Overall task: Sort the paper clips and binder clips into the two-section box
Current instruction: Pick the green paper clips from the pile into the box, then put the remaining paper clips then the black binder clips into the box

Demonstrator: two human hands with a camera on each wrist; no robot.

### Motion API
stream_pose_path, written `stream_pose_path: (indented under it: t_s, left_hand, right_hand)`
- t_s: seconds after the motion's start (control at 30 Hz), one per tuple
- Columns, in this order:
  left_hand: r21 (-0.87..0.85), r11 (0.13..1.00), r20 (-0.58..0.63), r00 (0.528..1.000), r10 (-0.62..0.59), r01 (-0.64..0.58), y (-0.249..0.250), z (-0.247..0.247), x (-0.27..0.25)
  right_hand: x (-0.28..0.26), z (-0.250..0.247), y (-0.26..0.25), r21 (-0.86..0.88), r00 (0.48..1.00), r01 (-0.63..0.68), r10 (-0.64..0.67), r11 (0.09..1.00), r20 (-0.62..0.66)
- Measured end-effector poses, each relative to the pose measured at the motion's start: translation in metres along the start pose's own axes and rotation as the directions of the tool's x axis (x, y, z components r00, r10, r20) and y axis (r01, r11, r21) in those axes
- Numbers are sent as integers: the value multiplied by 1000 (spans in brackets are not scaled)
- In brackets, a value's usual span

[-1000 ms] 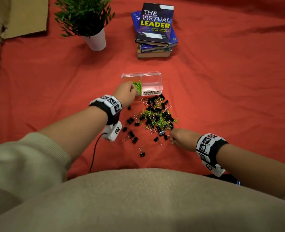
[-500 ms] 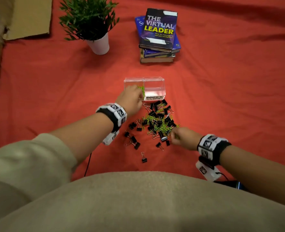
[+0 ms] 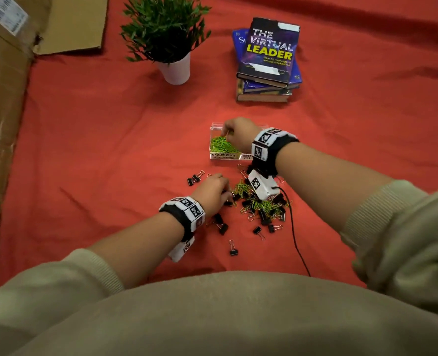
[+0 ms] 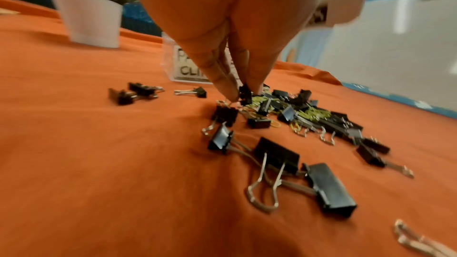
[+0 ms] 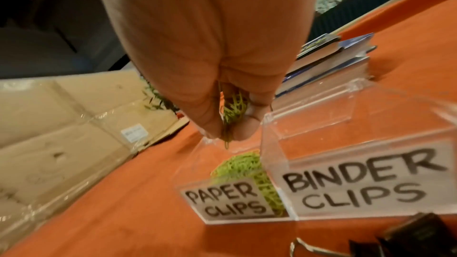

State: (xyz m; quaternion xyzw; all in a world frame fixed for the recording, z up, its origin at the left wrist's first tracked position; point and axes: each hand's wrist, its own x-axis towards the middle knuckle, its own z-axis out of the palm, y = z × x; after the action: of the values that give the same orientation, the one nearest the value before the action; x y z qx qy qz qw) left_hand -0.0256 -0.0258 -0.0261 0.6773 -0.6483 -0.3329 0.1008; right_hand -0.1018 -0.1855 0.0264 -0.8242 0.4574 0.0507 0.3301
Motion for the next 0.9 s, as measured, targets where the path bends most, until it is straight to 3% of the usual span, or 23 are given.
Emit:
stream_pose_path:
  t_s: [0.07,0.2,0.33,0.53,0.9]
  left_hand:
    - [-81,996,-57,997,-44,39,-5,-6,-5]
    - [-165,976,-91,983,-159,142,-16,-17,-9]
    - [9,993,-115,987,-116,118,-22,-16,-8]
    - [150,989,-3,1000,6,-5,8,5,7]
    - [176,982,65,995,-76,64,-14,-3,5]
  right_hand:
    - [3,9,-5,-59,999,28,-26,998,25]
    - [-6,10,-1,-17,997,80,-80,997,-3]
    - [-37,9,10,43,983,130,-123,991,-139]
    - [-82,55,45,-135,984,115,-94,984,153]
    - [-90,76,61,-163,991,44,-22,986,133]
